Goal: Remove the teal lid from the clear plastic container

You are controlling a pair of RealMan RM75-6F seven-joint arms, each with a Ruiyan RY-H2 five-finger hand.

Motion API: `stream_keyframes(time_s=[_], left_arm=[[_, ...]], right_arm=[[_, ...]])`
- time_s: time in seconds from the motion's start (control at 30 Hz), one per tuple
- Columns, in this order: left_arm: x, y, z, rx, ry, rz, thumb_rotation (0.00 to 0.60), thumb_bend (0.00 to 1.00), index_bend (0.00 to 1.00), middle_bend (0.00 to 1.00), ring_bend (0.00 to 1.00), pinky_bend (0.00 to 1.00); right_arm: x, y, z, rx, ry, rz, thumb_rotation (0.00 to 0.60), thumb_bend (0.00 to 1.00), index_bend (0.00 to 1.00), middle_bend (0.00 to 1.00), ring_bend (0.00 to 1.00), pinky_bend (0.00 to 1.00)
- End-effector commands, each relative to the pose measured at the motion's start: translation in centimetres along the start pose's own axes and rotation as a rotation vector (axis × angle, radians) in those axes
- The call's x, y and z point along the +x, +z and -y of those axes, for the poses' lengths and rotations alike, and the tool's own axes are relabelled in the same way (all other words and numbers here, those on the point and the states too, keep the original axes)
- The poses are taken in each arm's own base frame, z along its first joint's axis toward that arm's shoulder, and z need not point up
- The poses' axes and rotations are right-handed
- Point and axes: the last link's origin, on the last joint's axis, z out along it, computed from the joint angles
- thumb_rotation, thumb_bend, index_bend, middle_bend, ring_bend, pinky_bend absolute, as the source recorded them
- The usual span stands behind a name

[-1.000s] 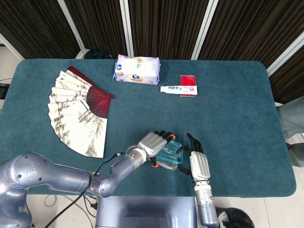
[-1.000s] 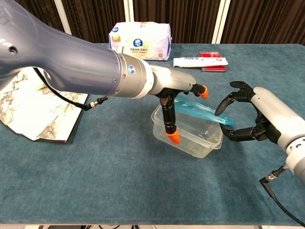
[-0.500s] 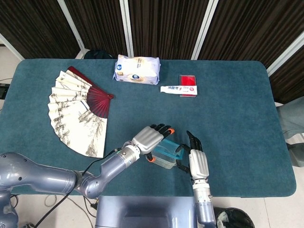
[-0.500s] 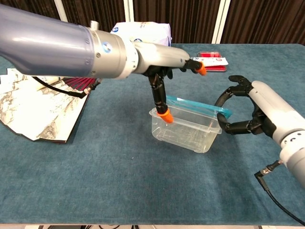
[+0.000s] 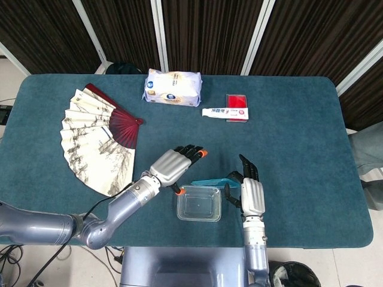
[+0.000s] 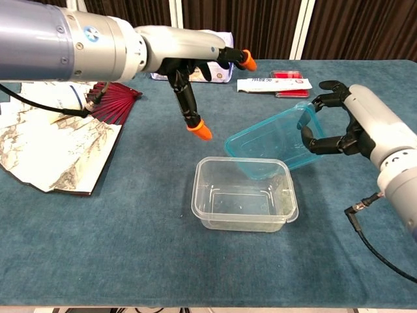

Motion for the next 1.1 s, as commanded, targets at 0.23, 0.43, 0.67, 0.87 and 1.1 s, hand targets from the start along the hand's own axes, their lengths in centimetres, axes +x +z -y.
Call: stream_keyframes(time_s=[0.23, 0.43, 0.67, 0.87, 1.1], left_arm=[[0.8, -1.3, 1.5, 0.023, -0.013, -0.039, 0.6, 0.0, 0.0, 0.0, 0.0, 0.15], [1.2, -2.7, 2.7, 0.045, -0.029, -0.065, 0.6, 0.0, 0.0, 0.0, 0.0, 0.15], [2.2, -4.9, 4.1, 0.067, -0.035, -0.108, 0.6, 0.0, 0.0, 0.0, 0.0, 0.15], [2.6, -7.5, 5.2, 0.086, -0.057, -0.136, 0.6, 0.0, 0.0, 0.0, 0.0, 0.15], [2.5, -9.7, 7.0, 0.135, -0.072, -0.141, 0.6, 0.0, 0.0, 0.0, 0.0, 0.15]], right_arm=[[1.2, 1.7, 0.5, 0.01, -0.022, -0.043, 0.6, 0.58, 0.64, 0.09, 0.0, 0.0], [2.8, 3.6, 0.2, 0.005, -0.076, -0.085, 0.6, 0.58, 0.63, 0.09, 0.0, 0.0], [5.6, 5.8, -1.8, -0.054, -0.174, -0.144, 0.6, 0.58, 0.64, 0.09, 0.0, 0.0], [7.1, 7.0, -3.9, -0.109, -0.303, -0.154, 0.6, 0.58, 0.63, 0.09, 0.0, 0.0], [7.4, 8.6, -4.7, -0.144, -0.436, -0.133, 0.6, 0.54, 0.01, 0.0, 0.0, 0.0]])
